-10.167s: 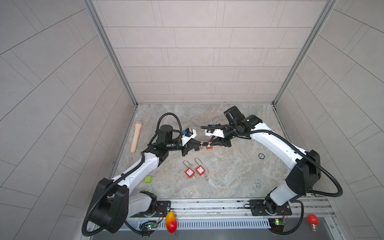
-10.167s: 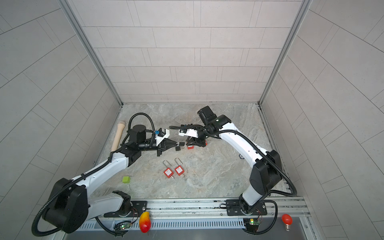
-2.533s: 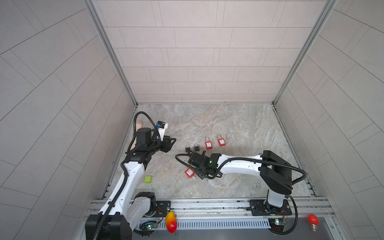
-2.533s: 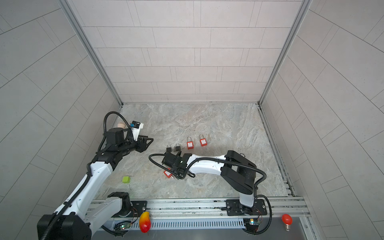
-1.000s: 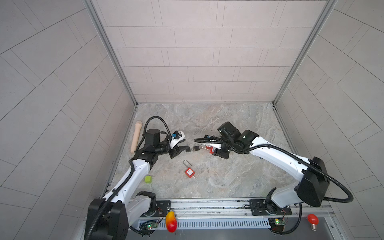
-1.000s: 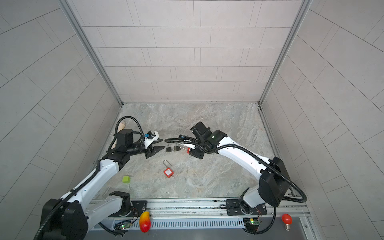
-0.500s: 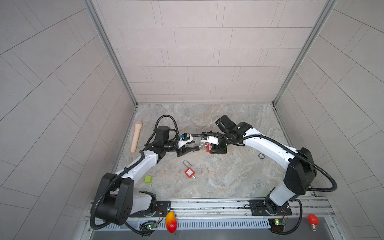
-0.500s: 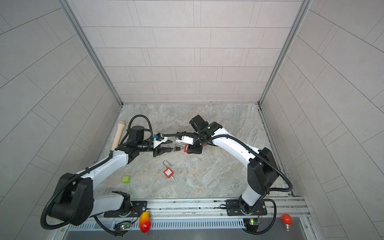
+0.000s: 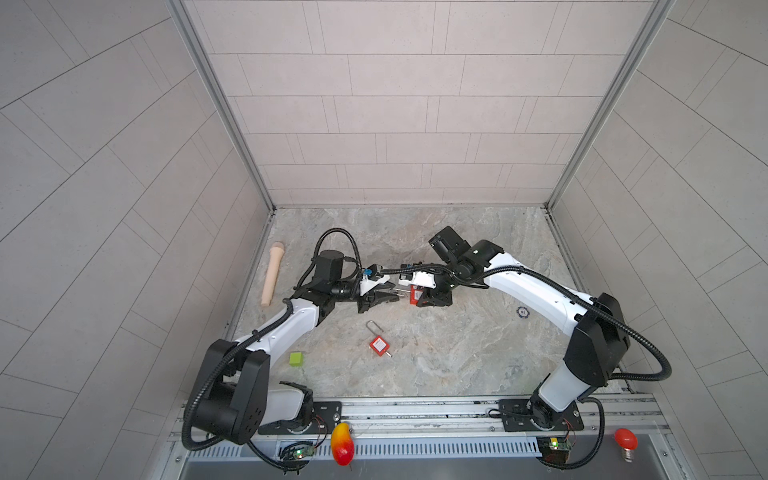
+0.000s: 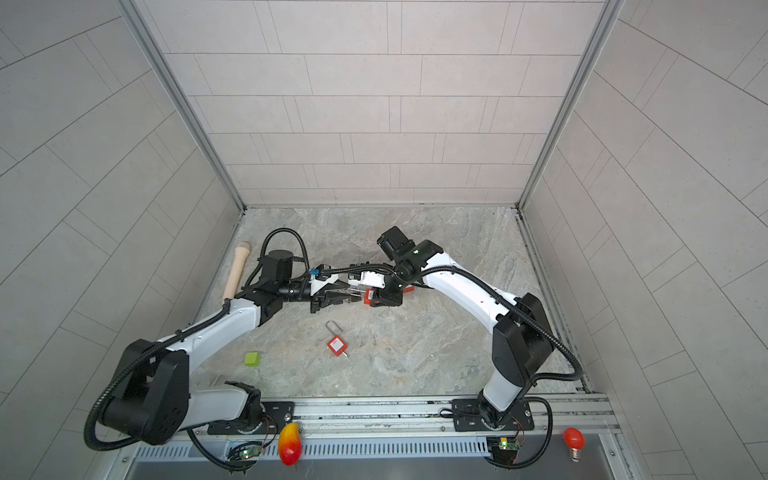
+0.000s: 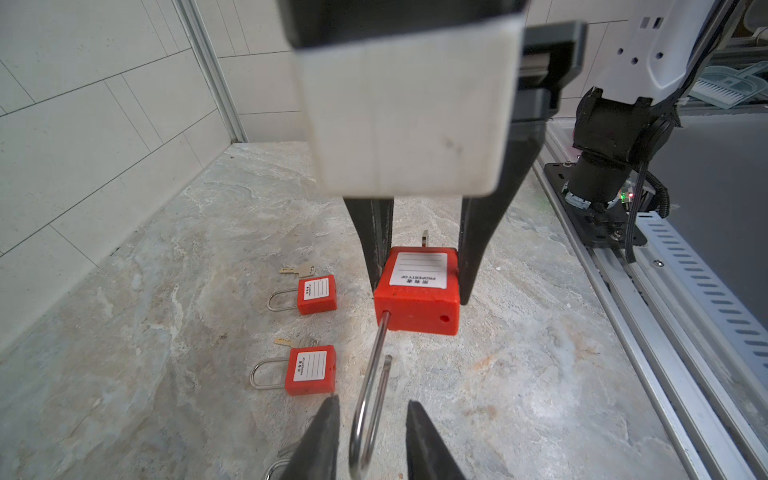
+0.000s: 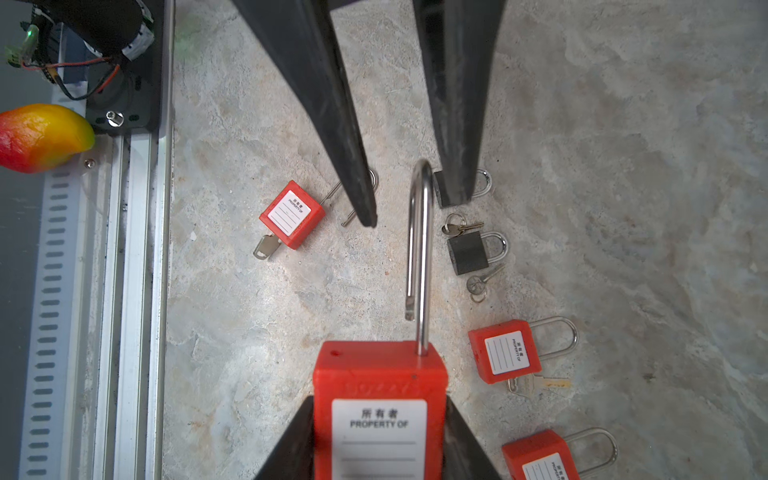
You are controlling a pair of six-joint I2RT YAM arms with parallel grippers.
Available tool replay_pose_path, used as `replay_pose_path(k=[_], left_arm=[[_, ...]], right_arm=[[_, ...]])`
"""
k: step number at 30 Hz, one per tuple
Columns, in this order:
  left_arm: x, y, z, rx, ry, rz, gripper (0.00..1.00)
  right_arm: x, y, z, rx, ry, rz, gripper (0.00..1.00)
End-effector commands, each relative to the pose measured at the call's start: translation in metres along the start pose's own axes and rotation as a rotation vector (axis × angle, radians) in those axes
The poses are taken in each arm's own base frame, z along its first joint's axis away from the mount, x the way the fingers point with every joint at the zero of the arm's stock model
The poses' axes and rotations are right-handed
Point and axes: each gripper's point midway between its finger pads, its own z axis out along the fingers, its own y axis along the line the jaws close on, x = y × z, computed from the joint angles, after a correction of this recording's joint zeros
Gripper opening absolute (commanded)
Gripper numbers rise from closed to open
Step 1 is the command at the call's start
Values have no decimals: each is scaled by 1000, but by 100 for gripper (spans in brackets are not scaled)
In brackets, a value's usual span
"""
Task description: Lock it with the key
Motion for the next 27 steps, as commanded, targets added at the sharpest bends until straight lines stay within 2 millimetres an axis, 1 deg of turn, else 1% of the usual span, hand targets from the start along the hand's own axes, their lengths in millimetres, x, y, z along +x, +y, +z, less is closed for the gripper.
replay_pose_path(k=[1, 8, 9, 12, 13, 17, 18, 19, 21, 22, 24, 25, 27], left_arm=[[-9, 1, 1, -2, -15, 30, 29], [-5, -4, 3, 9, -2, 5, 28], [-5, -5, 4, 15, -2, 2, 25], [-7, -8, 6, 27, -4, 4, 12], [-8, -9, 7, 30, -6, 3, 9], [-8, -12, 8, 41, -6, -6, 9], [-10, -13, 8, 43, -9, -3, 6], [-10, -12, 8, 44, -9, -3, 1], [-15, -13, 7, 52, -21, -2, 0], [-17, -14, 7, 58, -29, -7, 0], [-24, -13, 7, 61, -53, -8, 0], [-28, -13, 7, 61, -63, -7, 0], [-34, -13, 6, 56, -81, 4, 0]], right_arm=[[-6, 9, -9, -15, -20, -61, 17], [-6, 13, -14, -4, -32, -102, 17], [-6, 12, -15, 1, -35, -106, 17], [-7, 13, -16, 10, -46, -122, 17], [-7, 13, -17, 13, -49, -126, 17], [-8, 10, -20, 43, -53, -152, 17], [-8, 10, -21, 48, -56, -158, 17], [-9, 10, -21, 52, -57, -161, 18], [-9, 8, -22, 63, -57, -162, 22], [-8, 7, -23, 72, -52, -152, 26], [-4, 1, -25, 109, -28, -112, 41], [-2, 0, -27, 115, -24, -109, 43], [7, 2, -31, 118, -7, -114, 45]])
